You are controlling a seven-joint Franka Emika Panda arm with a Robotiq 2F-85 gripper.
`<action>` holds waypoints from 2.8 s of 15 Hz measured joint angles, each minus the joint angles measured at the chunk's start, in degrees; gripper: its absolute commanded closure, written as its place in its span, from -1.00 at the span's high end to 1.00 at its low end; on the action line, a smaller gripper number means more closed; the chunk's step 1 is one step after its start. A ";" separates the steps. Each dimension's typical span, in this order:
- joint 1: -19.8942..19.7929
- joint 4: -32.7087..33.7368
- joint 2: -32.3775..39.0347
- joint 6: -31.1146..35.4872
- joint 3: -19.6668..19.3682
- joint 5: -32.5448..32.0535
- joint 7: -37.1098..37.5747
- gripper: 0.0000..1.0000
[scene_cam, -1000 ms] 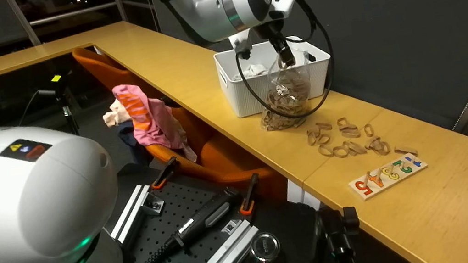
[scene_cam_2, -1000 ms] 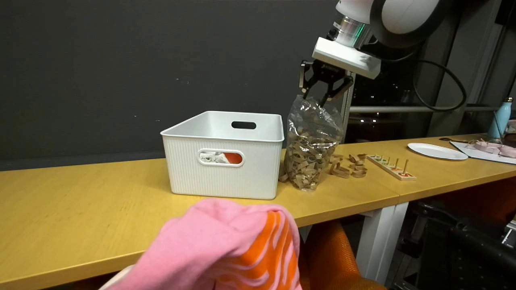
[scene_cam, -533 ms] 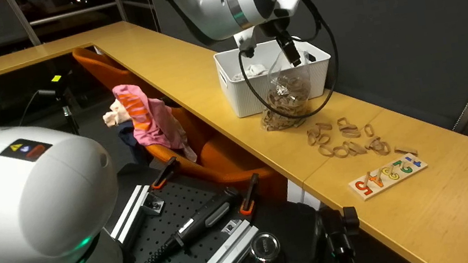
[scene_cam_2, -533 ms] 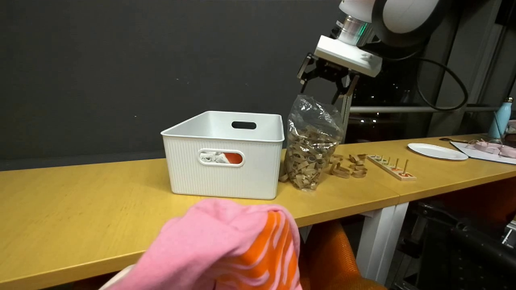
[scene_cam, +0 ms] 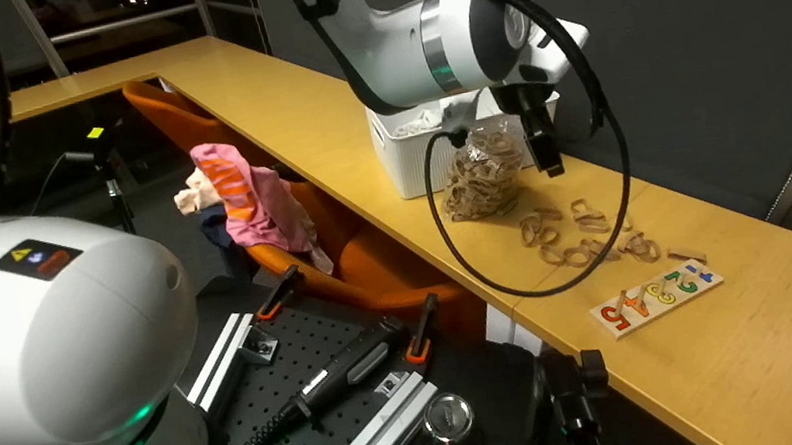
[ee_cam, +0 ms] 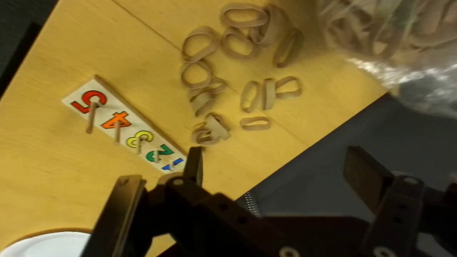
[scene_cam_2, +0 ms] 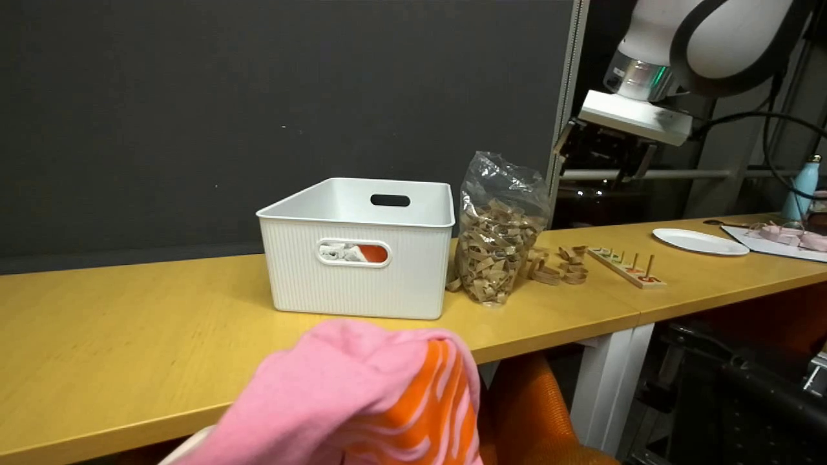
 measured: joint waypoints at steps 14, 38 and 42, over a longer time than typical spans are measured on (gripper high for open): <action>-26.59 7.08 8.91 -6.40 27.13 40.33 -35.05 1.00; -27.28 26.61 32.05 -12.59 28.71 41.37 -38.83 0.32; -27.57 26.99 32.05 -13.57 28.60 41.37 -39.83 -0.27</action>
